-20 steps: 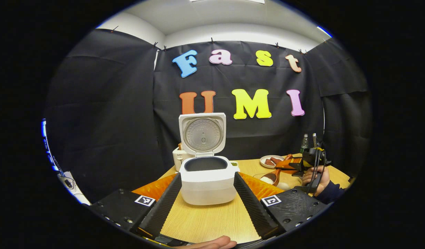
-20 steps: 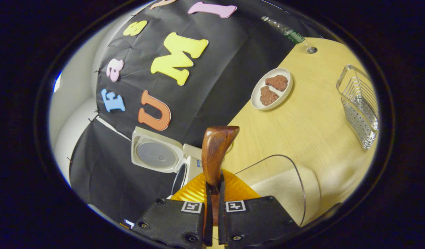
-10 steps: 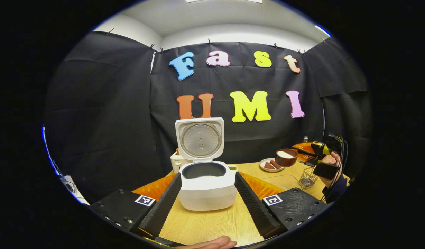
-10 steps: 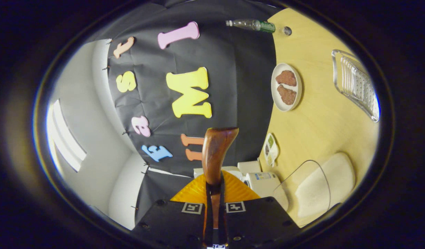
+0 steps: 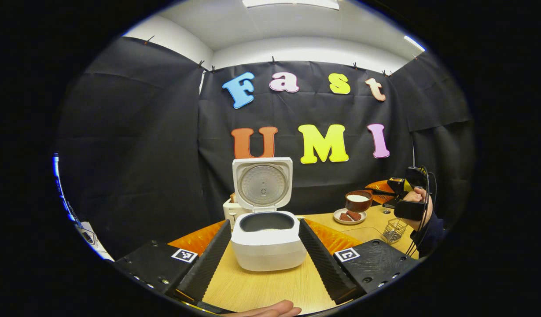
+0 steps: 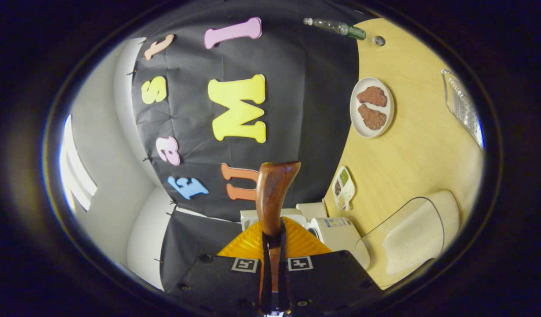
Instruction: Close the left gripper, press the button to open the rice cooker; take a wooden spoon from the chopstick holder with the right hand, scoop a spoonful of rice and pour it into the rice cooker, then put the wooden spoon back into the chopstick holder.
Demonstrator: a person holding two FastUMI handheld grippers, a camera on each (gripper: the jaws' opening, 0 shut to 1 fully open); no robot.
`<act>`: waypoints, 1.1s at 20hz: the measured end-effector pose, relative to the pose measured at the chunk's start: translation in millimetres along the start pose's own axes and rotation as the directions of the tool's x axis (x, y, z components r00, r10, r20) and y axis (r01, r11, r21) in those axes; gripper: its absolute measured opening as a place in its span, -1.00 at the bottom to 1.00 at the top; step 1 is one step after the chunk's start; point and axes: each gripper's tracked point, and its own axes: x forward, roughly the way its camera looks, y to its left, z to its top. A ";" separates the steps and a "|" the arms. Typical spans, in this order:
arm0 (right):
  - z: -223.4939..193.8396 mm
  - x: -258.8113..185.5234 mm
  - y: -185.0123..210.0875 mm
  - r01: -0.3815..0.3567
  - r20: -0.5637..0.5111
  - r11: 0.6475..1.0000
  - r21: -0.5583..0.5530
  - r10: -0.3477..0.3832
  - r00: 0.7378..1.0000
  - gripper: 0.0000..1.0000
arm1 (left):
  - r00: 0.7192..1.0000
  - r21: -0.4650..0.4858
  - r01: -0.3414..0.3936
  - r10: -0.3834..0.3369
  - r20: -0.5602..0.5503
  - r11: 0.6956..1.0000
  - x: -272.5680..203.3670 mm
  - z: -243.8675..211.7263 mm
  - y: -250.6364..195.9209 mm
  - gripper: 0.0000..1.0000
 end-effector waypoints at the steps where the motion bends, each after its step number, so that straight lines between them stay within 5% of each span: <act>1: -7.0 11.6 4.7 0.005 -0.012 1.000 -0.018 -0.005 1.000 -0.78 | 1.000 0.001 -0.001 0.001 0.010 1.000 -1.6 1.5 3.8 0.95; 6: -47.1 76.7 21.0 0.052 -0.064 0.983 -0.175 -0.064 0.996 -0.78 | 1.000 -0.024 -0.011 0.011 0.009 1.000 -4.7 -6.2 22.5 0.95; 12: -92.4 161.3 25.1 0.096 -0.078 0.895 -0.435 -0.143 0.987 -0.77 | 0.998 -0.031 -0.057 0.057 -0.016 0.998 -10.2 -19.3 49.8 0.95; 18: -116.3 222.4 11.0 0.115 -0.030 0.704 -0.701 -0.190 0.981 -0.77 | 0.998 -0.049 -0.059 0.058 -0.017 0.997 -15.7 -24.4 59.0 0.95; 22: -140.5 229.2 18.5 0.056 -0.030 0.521 -0.852 -0.154 0.988 -0.77 | 0.999 -0.029 -0.041 0.039 -0.038 0.999 -13.8 -36.0 57.4 0.95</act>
